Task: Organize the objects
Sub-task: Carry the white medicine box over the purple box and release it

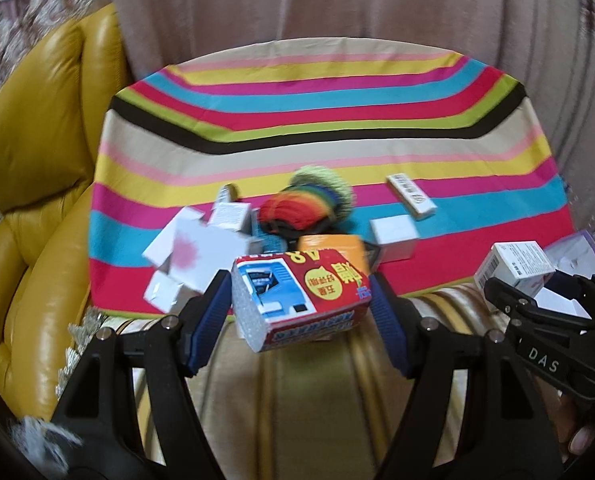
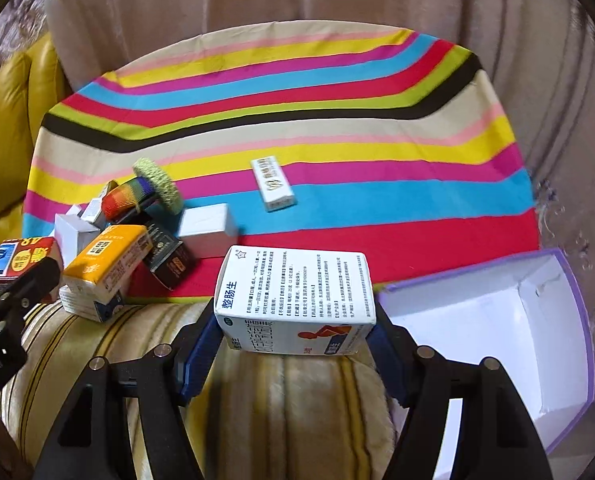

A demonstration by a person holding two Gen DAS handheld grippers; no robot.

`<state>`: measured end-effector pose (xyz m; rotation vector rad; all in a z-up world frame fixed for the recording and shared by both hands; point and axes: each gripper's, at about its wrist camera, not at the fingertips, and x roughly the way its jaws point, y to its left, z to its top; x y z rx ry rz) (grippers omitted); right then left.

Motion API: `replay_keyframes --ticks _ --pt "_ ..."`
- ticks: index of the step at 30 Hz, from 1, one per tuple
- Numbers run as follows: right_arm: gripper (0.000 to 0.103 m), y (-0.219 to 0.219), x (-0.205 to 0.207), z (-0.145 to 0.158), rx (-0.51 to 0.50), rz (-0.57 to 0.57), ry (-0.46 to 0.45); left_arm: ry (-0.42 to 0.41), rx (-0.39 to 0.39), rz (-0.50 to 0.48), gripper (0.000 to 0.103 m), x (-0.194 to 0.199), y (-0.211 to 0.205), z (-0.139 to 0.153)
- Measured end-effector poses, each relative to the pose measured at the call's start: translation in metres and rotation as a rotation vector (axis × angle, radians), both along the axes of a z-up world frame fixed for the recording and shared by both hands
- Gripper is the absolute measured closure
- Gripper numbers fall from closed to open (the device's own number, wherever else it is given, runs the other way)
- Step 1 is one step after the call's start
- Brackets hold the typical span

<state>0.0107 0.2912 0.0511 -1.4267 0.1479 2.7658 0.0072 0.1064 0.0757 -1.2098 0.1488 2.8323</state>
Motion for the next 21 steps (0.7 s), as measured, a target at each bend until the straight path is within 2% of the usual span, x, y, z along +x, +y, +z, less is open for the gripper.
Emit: replay_keyframes --ticks 4,10,17,21 --pt "0.033 0.018 0.012 0.001 -0.012 -0.055 0.008 0.005 -0.014 -0.069 0.031 0.003 0.028 0.002" --pt "0.034 0.048 0.031 0.002 -0.011 -0.147 0.010 -0.034 0.006 -0.192 0.031 0.005 0.072 -0.001" --pt "0.034 0.099 0.061 -0.006 0.010 -0.328 -0.035 -0.140 0.100 -0.388 0.031 0.008 0.124 -0.012" --pt "0.033 0.127 0.077 -0.018 -0.013 -0.428 -0.074 -0.193 0.146 -0.494 0.031 0.011 0.151 -0.019"
